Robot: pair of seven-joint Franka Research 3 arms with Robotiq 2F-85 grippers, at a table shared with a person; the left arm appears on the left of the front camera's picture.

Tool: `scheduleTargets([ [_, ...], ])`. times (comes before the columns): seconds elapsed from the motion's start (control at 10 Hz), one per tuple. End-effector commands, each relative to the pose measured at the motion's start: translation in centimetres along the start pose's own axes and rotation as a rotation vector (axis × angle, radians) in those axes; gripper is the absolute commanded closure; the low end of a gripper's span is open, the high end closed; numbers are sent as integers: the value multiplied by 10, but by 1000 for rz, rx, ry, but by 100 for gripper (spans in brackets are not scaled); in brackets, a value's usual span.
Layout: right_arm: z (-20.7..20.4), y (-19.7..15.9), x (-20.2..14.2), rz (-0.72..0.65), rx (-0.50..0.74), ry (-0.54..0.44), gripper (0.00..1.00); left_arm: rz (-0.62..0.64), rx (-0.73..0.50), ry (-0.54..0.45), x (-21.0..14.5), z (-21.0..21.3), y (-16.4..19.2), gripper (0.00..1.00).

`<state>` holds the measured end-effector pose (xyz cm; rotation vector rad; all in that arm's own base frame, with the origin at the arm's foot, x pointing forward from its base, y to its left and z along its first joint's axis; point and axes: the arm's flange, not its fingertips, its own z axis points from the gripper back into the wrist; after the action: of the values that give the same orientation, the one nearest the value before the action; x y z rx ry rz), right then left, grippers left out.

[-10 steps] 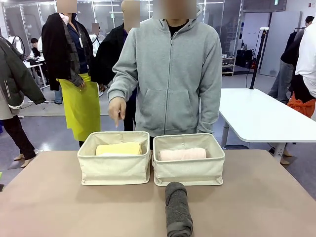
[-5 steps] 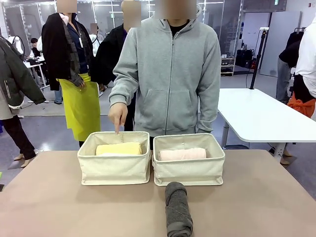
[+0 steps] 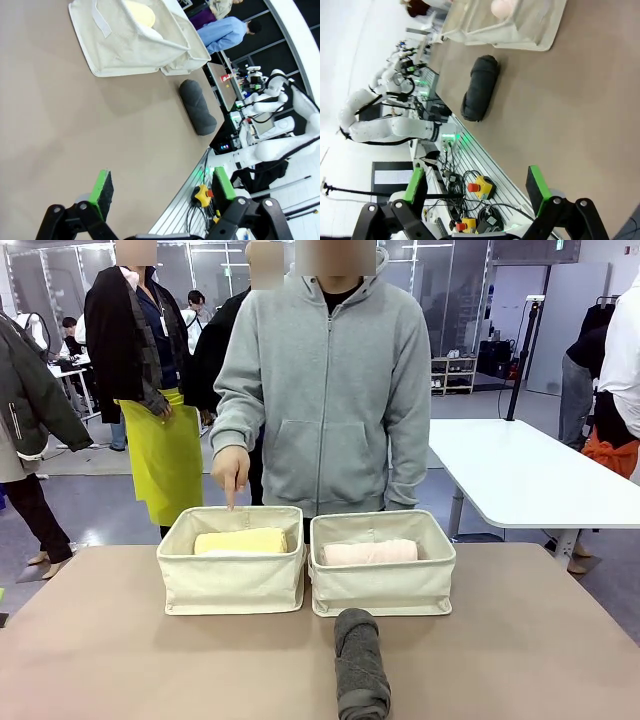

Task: Divide the towels into two baskets.
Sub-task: Pick up one hotel-folded towel from the bottom of the table and place it in the Fabric basket indicated by the person.

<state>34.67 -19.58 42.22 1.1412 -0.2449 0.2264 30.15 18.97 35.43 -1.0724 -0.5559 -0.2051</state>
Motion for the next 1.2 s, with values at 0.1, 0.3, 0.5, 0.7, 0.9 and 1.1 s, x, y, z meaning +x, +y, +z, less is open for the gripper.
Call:
scheduleTargets([
  [0.1, -110, 53, 9, -118, -128, 77, 0, -4, -11, 1, -3, 4, -4, 0],
  [0.3, -165, 76, 16, -185, -192, 68, 0, -4, -11, 1, -3, 4, -4, 0],
  [0.5, -233, 97, 25, -182, -319, 85, 0, -4, -11, 1, -3, 4, -4, 0],
  [0.7, -284, 101, 35, -187, -363, 107, 0, -4, -11, 1, -3, 4, -4, 0],
  [0.9, -329, 103, 35, -176, -361, 81, 0, -4, -11, 1, -3, 4, -4, 0],
  [1.1, -377, 98, 27, -138, -405, 79, 0, -4, -11, 1, -3, 4, -4, 0],
])
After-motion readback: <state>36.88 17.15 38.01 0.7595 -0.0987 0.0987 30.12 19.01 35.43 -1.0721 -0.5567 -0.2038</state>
